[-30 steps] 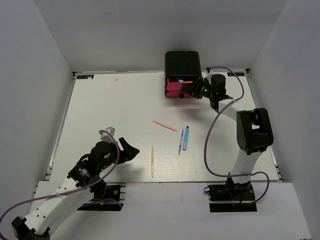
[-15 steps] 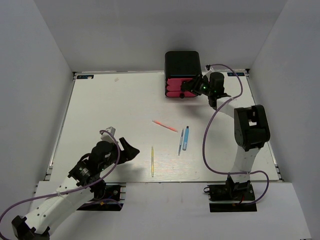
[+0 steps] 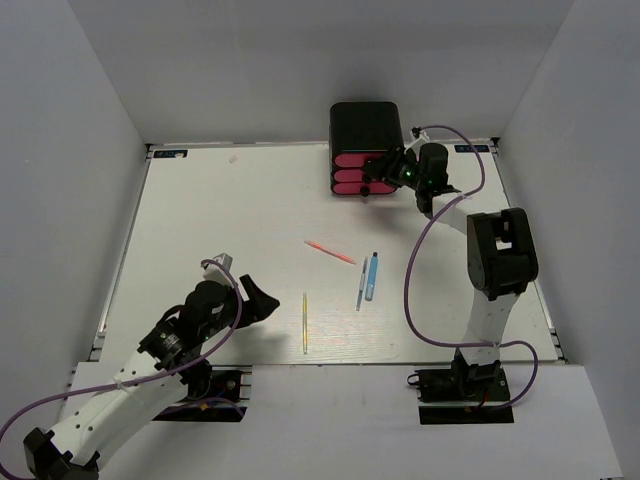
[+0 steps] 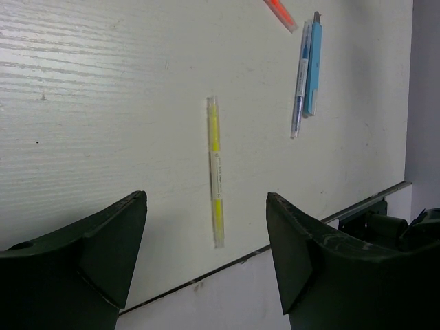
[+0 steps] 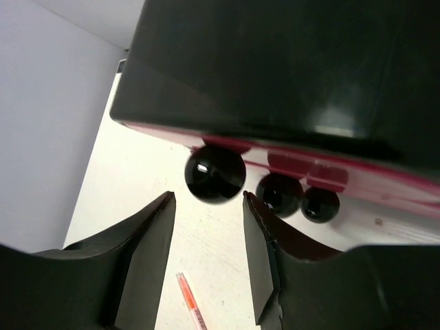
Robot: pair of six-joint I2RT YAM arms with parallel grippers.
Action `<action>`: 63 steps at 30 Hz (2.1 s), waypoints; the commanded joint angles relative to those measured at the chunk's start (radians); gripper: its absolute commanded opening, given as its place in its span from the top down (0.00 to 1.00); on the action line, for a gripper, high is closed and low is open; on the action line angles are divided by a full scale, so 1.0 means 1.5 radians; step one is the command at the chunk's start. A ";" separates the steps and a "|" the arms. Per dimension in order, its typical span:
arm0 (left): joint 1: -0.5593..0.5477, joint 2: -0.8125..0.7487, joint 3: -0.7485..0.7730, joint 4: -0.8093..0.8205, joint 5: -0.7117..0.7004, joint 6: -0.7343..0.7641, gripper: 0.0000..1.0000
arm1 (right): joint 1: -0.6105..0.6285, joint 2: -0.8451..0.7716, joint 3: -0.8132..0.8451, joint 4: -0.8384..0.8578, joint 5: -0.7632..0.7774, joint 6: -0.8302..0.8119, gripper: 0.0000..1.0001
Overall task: Sort the stationery into containers
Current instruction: Close the drawer at the center of the board, then open the drawer at the center of the board.
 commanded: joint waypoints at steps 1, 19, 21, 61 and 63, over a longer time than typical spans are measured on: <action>0.001 0.001 0.011 0.011 -0.005 0.000 0.20 | -0.002 -0.042 -0.024 0.046 -0.002 -0.033 0.50; 0.001 0.014 -0.008 0.039 -0.012 0.006 0.20 | 0.000 0.015 -0.026 0.027 0.047 -0.049 0.51; 0.001 0.030 -0.008 0.048 -0.004 0.006 0.20 | -0.001 0.024 -0.008 0.017 0.054 -0.042 0.51; -0.005 0.184 0.015 0.185 0.029 0.006 0.20 | -0.004 -0.094 -0.255 0.161 0.069 0.045 0.63; -0.005 0.214 0.034 0.193 0.035 0.006 0.20 | -0.003 -0.097 -0.256 0.150 0.066 0.050 0.55</action>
